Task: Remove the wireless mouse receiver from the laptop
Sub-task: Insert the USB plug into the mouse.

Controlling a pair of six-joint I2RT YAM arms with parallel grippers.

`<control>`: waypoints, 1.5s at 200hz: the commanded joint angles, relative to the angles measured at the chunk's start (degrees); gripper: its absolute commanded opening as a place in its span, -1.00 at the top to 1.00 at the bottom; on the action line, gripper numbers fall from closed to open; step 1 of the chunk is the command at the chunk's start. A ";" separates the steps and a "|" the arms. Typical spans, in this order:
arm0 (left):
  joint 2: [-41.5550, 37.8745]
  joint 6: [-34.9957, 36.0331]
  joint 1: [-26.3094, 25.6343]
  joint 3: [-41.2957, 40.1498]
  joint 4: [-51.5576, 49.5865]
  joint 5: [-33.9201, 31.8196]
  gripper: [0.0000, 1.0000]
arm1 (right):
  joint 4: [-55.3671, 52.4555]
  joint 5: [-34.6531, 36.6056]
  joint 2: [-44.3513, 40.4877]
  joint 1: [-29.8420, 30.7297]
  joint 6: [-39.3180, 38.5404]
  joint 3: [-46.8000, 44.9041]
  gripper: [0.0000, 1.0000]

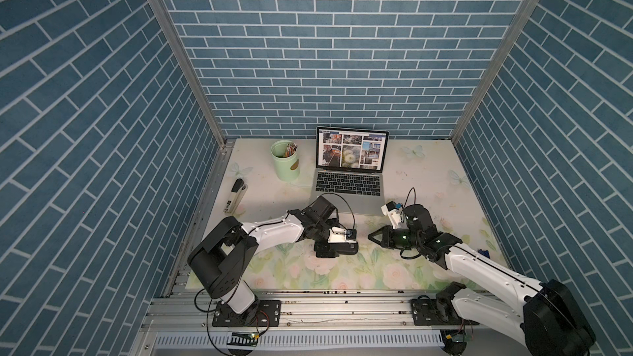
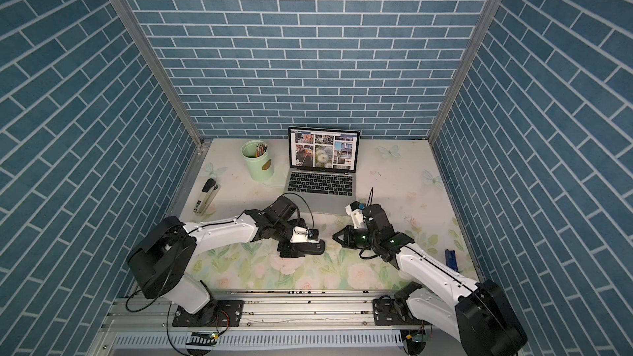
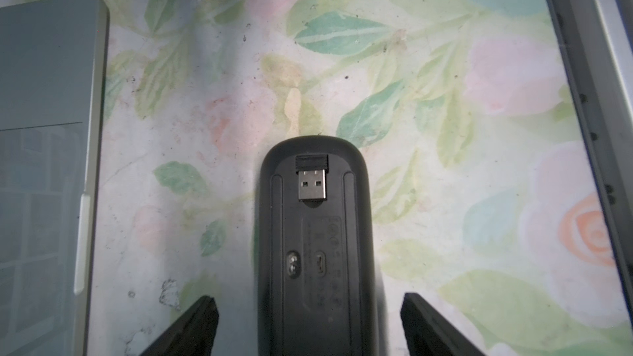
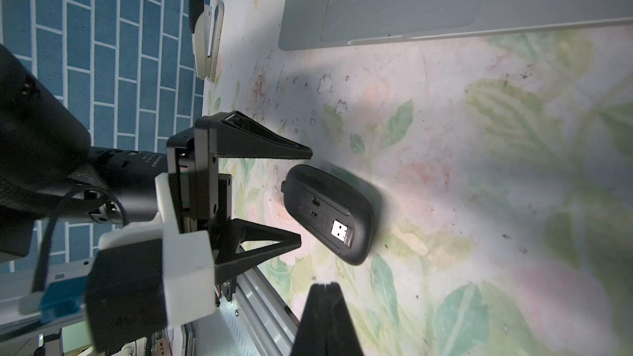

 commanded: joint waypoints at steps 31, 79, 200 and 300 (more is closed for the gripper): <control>1.45 0.56 0.15 -0.21 0.12 0.63 -0.73 | 1.45 -1.91 0.56 -0.14 0.20 -0.94 1.00; 5.04 1.95 0.08 2.53 -2.99 -1.14 -0.66 | 1.12 -3.28 1.66 -0.14 -0.50 -1.07 1.00; 8.22 3.42 -0.93 6.57 -8.81 -5.74 -0.42 | 3.96 -8.51 5.31 -0.13 0.40 -1.65 1.00; 9.60 3.03 -2.29 7.45 -10.06 -5.72 -0.28 | 8.97 -10.08 13.17 2.40 -0.62 -1.41 1.00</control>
